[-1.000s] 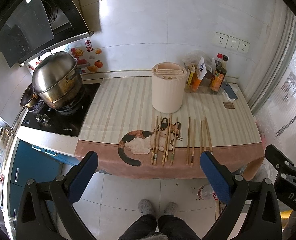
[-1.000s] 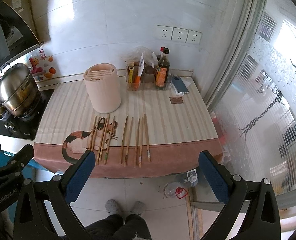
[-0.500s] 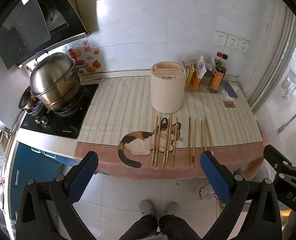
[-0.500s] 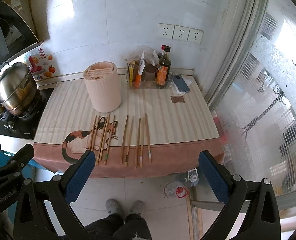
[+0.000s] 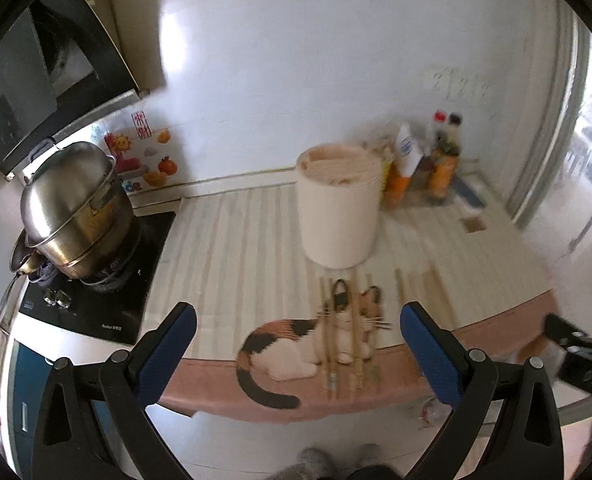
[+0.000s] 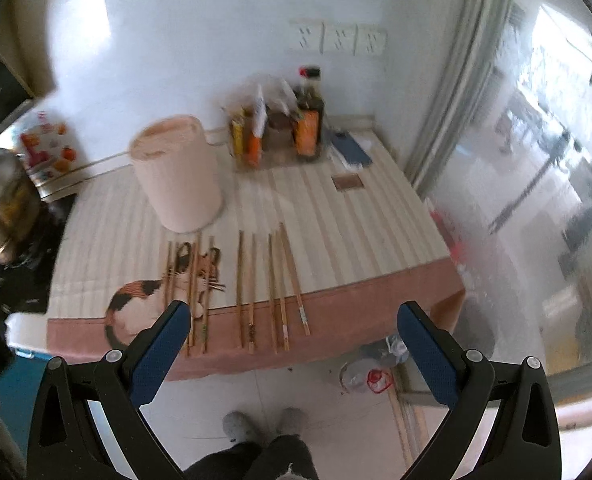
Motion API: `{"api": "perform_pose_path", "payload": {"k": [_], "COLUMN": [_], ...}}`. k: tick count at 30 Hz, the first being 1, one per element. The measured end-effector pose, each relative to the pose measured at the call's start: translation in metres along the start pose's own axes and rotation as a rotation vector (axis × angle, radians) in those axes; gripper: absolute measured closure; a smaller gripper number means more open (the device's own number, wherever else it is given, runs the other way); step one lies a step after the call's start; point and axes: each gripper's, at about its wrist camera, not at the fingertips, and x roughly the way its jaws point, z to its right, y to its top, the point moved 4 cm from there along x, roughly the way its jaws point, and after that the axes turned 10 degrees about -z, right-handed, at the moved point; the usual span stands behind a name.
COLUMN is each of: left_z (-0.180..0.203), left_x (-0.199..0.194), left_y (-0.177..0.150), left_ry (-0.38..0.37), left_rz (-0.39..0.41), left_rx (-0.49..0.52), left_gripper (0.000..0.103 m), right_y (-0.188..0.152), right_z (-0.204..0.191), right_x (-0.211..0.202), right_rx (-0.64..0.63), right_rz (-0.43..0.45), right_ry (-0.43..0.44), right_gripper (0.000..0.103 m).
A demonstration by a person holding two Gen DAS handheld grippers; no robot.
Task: Organize utensils
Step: 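Lower the left tool onto a chopstick while the right tool lowers onto another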
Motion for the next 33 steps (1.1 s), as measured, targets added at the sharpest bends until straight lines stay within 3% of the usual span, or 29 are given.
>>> {"api": "perform_pose_path", "payload": {"k": [5, 13, 16, 18, 20, 21, 29, 31, 33], "left_z": [-0.013, -0.011, 0.002, 0.014, 0.024, 0.028, 0.042, 0.047, 0.052], "left_x": [0.084, 0.193, 0.229, 0.253, 0.27, 0.278, 0.309, 0.312, 0.315], "left_y": [0.002, -0.01, -0.016, -0.019, -0.02, -0.02, -0.02, -0.02, -0.022], "left_ry": [0.043, -0.03, -0.071, -0.097, -0.115, -0.112, -0.11, -0.105, -0.081], "left_rz": [-0.139, -0.365, -0.459, -0.53, -0.577, -0.592, -0.656, -0.666, -0.662], "left_rx": [-0.019, -0.083, -0.078, -0.08, -0.08, -0.076, -0.069, -0.053, -0.032], "left_gripper": [0.0, 0.003, 0.021, 0.05, 0.061, 0.065, 0.066, 0.075, 0.091], "right_y": [0.006, 0.012, 0.019, 0.028, 0.037, 0.04, 0.067, 0.072, 0.078], "right_z": [0.006, 0.008, 0.008, 0.008, 0.007, 0.006, 0.003, 0.002, 0.001], "right_x": [0.065, 0.174, 0.203, 0.221, 0.236, 0.241, 0.286, 0.294, 0.301], "right_rx": [0.064, 0.086, 0.073, 0.061, 0.053, 0.047, -0.003, -0.01, -0.015], "right_rz": [-0.093, -0.293, -0.344, -0.367, -0.386, -0.397, -0.472, -0.486, -0.492], "right_ry": [-0.028, 0.033, 0.056, 0.059, 0.064, 0.066, 0.088, 0.094, 0.097], "right_gripper": [0.003, 0.027, 0.037, 0.041, 0.043, 0.044, 0.045, 0.045, 0.045]}}
